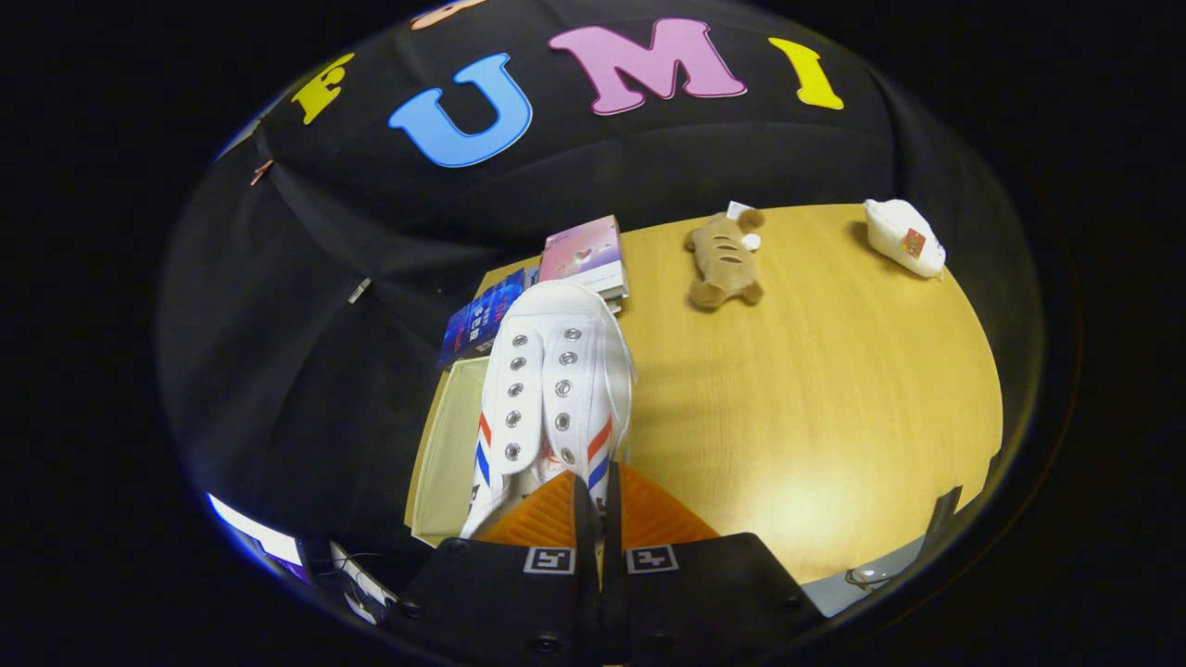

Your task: Open the storage box then place both shoes into the box .Put the left shoe in first, then the right shoe, with the right side of both shoes facing outward in a uniform manner.

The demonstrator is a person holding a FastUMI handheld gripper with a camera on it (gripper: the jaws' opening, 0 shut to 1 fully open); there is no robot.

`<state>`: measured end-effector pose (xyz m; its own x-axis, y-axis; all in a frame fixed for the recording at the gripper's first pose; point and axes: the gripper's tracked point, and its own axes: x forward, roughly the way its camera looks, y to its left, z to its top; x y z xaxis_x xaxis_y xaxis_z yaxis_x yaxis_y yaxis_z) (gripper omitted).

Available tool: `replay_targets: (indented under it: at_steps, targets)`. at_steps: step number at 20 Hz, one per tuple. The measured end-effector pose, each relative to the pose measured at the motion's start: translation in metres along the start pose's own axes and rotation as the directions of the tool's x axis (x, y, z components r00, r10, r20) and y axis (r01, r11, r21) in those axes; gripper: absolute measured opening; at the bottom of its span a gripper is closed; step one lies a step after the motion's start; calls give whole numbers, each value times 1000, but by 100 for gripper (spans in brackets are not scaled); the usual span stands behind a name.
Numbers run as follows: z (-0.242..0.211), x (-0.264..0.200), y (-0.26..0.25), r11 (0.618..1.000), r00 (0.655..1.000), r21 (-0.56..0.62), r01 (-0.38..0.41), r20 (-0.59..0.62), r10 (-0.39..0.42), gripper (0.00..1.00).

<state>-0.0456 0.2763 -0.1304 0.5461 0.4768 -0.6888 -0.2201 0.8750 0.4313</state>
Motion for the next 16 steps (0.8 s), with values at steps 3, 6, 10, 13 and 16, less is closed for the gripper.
replay_targets:
  at_steps: [3, 6, 10, 13, 16]
  targets:
    - [-8, 20, 32, 999, 998, -15, -42, -36, 41, 5]
    - [-25, 40, 45, 999, 997, -35, -26, -71, 23, 5]
    - [-38, 69, 44, 998, 994, -42, 39, -100, -43, 5]
    - [-50, 80, 38, 994, 987, -64, 85, -127, -93, 5]
    - [-58, 83, 39, 991, 985, -101, 87, -141, -101, 6]
